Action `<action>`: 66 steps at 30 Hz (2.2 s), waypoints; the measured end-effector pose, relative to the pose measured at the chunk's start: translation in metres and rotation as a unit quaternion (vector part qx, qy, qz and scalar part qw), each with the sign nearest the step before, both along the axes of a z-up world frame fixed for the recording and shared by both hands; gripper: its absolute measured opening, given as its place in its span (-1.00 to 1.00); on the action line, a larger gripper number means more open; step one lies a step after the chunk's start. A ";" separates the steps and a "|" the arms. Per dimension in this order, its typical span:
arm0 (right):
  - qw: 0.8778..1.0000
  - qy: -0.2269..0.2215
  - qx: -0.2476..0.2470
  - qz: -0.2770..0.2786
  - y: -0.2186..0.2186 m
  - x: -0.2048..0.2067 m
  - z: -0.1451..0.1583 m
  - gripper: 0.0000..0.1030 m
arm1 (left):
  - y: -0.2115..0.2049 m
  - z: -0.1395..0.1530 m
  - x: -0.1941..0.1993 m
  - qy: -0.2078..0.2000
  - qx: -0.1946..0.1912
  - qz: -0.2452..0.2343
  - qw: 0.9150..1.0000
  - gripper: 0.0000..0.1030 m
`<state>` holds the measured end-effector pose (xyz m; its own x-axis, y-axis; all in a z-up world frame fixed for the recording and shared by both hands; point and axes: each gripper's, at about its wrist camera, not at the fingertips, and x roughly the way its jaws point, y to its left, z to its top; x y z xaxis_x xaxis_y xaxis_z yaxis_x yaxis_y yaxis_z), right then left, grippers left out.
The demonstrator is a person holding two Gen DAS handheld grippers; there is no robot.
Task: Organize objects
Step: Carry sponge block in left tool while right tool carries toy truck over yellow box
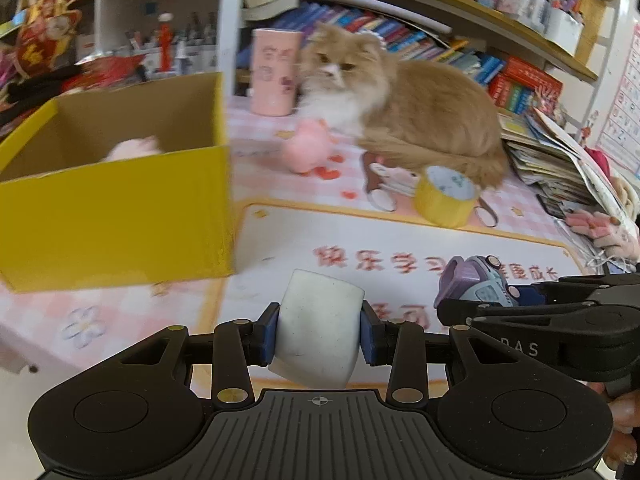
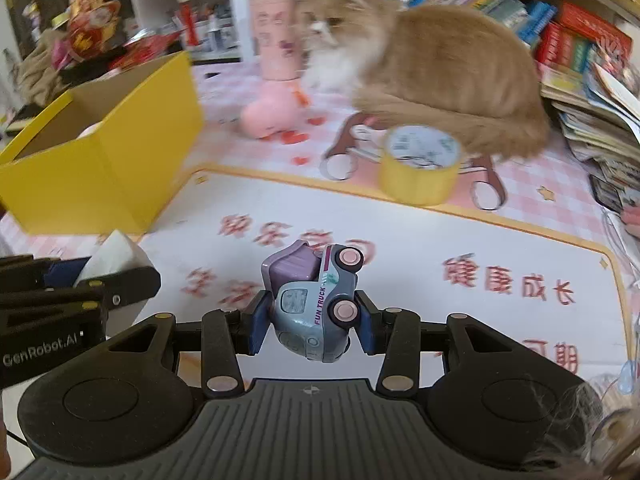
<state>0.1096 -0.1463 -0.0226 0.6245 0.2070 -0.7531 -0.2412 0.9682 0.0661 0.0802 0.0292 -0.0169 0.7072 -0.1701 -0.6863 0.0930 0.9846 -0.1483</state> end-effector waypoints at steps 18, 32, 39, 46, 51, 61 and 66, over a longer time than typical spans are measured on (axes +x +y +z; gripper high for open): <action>0.998 -0.002 -0.004 0.062 0.101 -0.065 0.000 -0.21 | 0.092 0.004 -0.066 -0.004 -0.001 0.039 0.999 -0.27; 0.995 -0.015 0.004 0.099 0.175 -0.099 0.000 -0.21 | 0.157 0.009 -0.112 -0.026 0.011 0.075 0.997 -0.28; 0.994 -0.025 -0.001 0.110 0.196 -0.104 0.007 -0.21 | 0.176 0.015 -0.119 -0.039 0.013 0.080 0.996 -0.28; 0.995 -0.027 -0.002 0.099 0.201 -0.100 0.011 -0.21 | 0.187 0.028 -0.113 -0.059 -0.001 0.083 0.995 -0.28; 0.995 -0.051 0.015 0.080 0.200 -0.082 0.033 -0.21 | 0.187 0.052 -0.093 -0.104 0.008 0.077 0.992 -0.28; 0.987 -0.132 0.043 0.075 0.200 -0.010 0.086 -0.21 | 0.188 0.088 -0.033 -0.167 0.021 0.100 0.981 -0.28; 0.985 -0.141 0.048 0.083 0.211 0.037 0.094 -0.21 | 0.185 0.079 0.011 -0.151 0.039 0.109 0.982 -0.28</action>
<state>0.1465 0.0644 0.0716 0.7577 0.3860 -0.5263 -0.4176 0.9064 0.0636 0.0908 0.2138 0.0624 0.8940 0.0518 -0.4451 -0.0923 0.9933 -0.0698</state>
